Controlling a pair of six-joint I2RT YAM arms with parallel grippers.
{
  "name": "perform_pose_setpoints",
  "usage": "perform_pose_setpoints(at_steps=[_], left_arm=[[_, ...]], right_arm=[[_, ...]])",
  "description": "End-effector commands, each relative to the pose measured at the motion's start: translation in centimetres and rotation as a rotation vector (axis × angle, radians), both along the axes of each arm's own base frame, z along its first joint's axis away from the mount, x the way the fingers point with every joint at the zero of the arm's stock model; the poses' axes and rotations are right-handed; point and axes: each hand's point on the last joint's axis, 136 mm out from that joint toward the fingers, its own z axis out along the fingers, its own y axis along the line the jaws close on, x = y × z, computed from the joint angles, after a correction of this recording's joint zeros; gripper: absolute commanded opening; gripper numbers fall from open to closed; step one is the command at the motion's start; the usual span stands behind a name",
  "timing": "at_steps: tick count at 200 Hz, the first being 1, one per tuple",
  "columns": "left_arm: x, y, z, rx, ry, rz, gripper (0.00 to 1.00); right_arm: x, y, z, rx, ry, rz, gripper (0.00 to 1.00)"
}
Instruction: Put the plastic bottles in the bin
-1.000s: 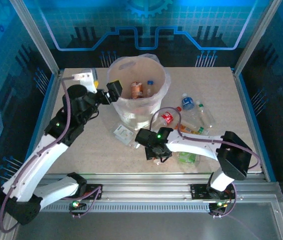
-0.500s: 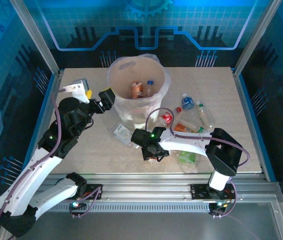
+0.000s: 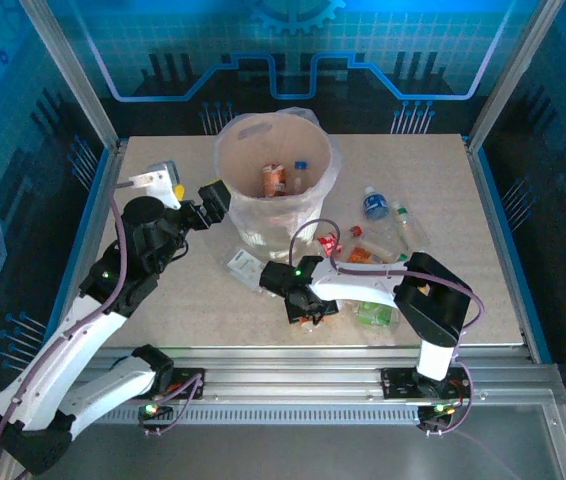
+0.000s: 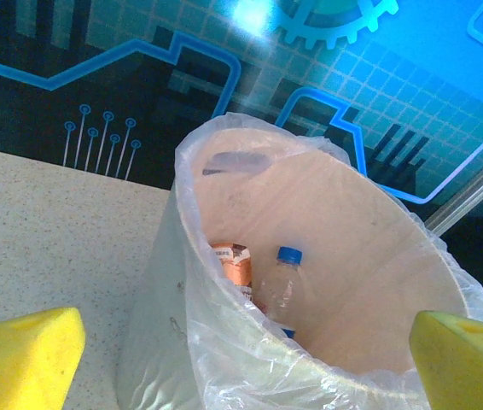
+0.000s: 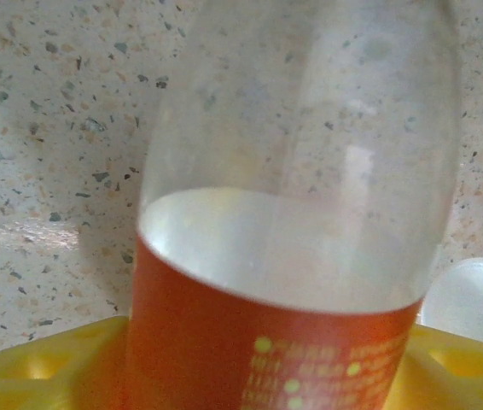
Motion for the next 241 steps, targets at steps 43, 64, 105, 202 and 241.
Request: perform_pose_setpoints(at_steps=[43, 64, 105, 202, 241], left_arm=[[-0.2, 1.1, -0.6, 0.005, 0.016, 0.047, 0.99], [-0.2, 1.1, -0.9, 0.009, 0.025, 0.048, 0.99], [-0.3, 1.2, -1.2, 0.009, 0.031, 0.051, 0.99], [-1.7, 2.3, -3.3, -0.005, 0.077, 0.084, 0.99], [-2.6, 2.6, -5.6, -0.030, 0.126, 0.090, 0.99]], right_arm=[[0.8, 0.2, 2.1, 0.032, -0.056, -0.022, 0.52], [0.9, -0.4, 3.3, 0.041, -0.082, -0.034, 0.43], [0.7, -1.7, 7.0, 0.081, -0.142, -0.031, 0.33], [4.2, -10.0, 21.8, 0.294, -0.482, -0.134, 0.28], [7.1, -11.4, 28.6, 0.349, -0.632, -0.101, 0.27]])
